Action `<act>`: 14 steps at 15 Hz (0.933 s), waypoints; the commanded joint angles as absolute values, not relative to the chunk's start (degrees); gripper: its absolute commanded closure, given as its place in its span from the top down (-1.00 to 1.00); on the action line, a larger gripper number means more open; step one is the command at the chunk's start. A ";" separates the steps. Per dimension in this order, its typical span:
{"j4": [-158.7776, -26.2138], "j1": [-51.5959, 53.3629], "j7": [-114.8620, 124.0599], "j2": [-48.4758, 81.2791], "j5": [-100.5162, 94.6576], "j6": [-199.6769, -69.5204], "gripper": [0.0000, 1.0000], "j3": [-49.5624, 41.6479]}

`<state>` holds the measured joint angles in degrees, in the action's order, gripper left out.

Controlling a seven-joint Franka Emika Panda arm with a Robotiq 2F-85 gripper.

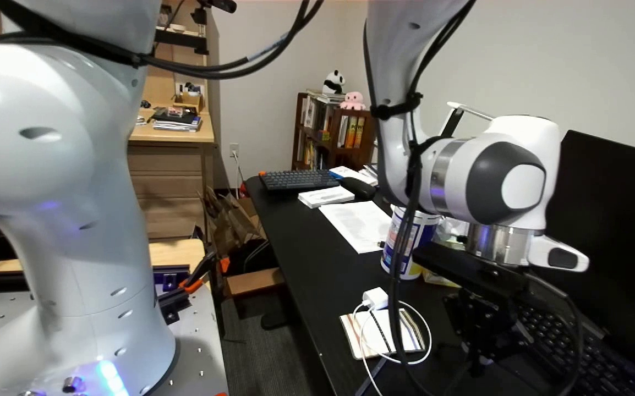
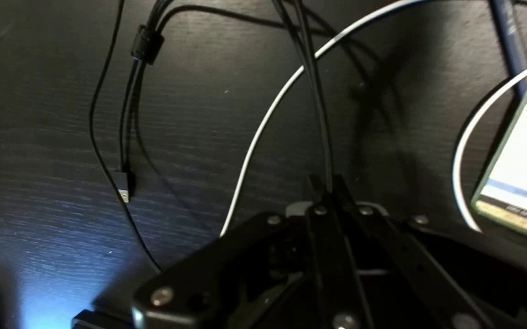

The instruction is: Move the black cable on the right side of the desk to the left

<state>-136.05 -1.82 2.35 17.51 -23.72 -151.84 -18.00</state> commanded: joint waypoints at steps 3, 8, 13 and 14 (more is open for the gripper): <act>-150.32 1.49 7.68 6.23 -32.81 -156.92 -0.92 -15.67; -157.61 2.09 11.86 -1.30 -36.24 -162.24 -0.92 -9.94; -159.34 5.04 14.71 -1.84 -43.44 -165.45 -0.92 -9.16; -158.65 5.16 17.31 -0.84 -47.05 -165.81 -0.92 -8.91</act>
<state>-158.14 5.00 12.04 -1.12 -39.65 -163.53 -9.54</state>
